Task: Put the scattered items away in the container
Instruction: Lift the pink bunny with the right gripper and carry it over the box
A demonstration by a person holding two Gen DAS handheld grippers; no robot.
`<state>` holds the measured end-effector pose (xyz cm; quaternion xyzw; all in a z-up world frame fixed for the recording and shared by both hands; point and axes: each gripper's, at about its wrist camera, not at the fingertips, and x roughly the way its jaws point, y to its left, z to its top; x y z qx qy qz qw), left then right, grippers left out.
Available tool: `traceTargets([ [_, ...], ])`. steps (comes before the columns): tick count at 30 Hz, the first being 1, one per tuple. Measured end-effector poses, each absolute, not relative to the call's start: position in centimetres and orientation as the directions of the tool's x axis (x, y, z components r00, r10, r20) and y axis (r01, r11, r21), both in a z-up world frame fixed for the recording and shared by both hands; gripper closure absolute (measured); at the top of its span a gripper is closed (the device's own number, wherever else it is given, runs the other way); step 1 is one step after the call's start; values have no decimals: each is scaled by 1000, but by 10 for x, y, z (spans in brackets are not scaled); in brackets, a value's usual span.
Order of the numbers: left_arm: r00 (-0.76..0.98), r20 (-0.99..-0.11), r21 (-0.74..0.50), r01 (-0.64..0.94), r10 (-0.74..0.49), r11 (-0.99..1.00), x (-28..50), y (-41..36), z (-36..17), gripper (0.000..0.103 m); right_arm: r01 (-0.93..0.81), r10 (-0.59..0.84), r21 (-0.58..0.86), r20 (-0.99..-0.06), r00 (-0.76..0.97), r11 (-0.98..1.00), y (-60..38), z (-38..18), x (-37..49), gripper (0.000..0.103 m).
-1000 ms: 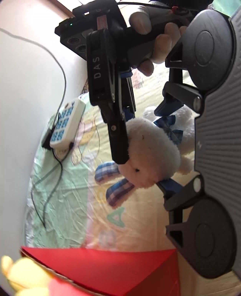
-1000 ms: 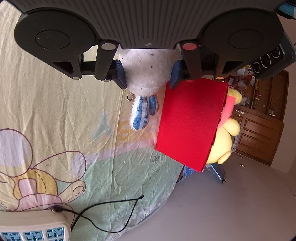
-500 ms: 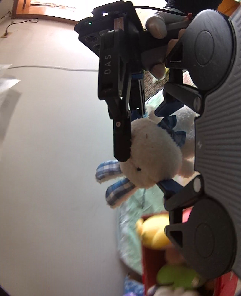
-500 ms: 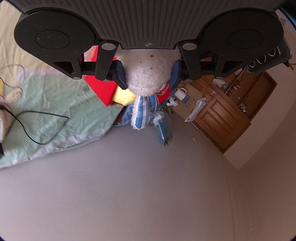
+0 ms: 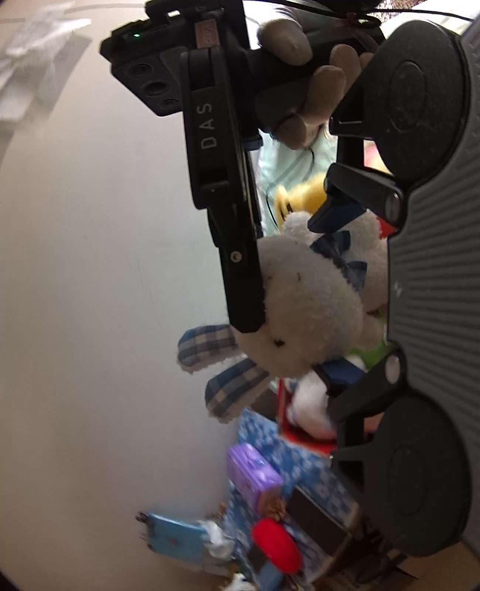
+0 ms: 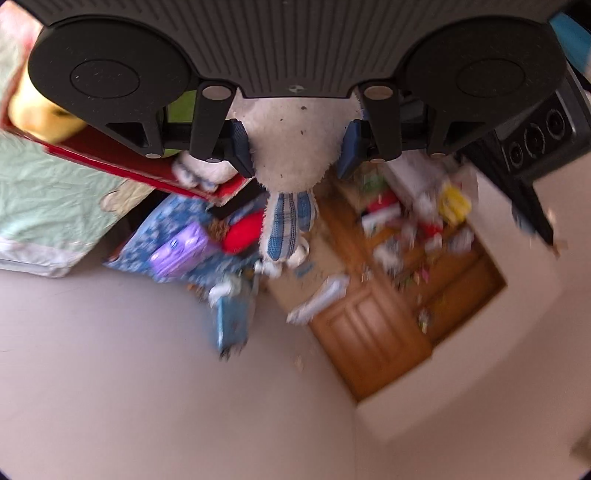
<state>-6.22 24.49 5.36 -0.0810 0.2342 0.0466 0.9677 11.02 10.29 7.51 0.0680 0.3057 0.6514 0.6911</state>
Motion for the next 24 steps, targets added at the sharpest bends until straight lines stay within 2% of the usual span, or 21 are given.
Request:
traceTargets([
  [11,807,-587,-119,-156,58,981,-59,275,19,32,-935,870,336,-488,-68,116,155,49,78,51],
  [14,798,-600,-112,-139,44,984,-68,276,14,33,-931,852,346,-517,-85,117,160,43,76,51],
  [20,797,-602,-67,-111,49,992,-69,270,14,33,-893,824,410,-561,-85,187,172,26,82,43],
  [24,799,-601,-77,-102,36,992,-69,275,14,32,-863,833,453,-549,-73,222,172,20,82,40],
])
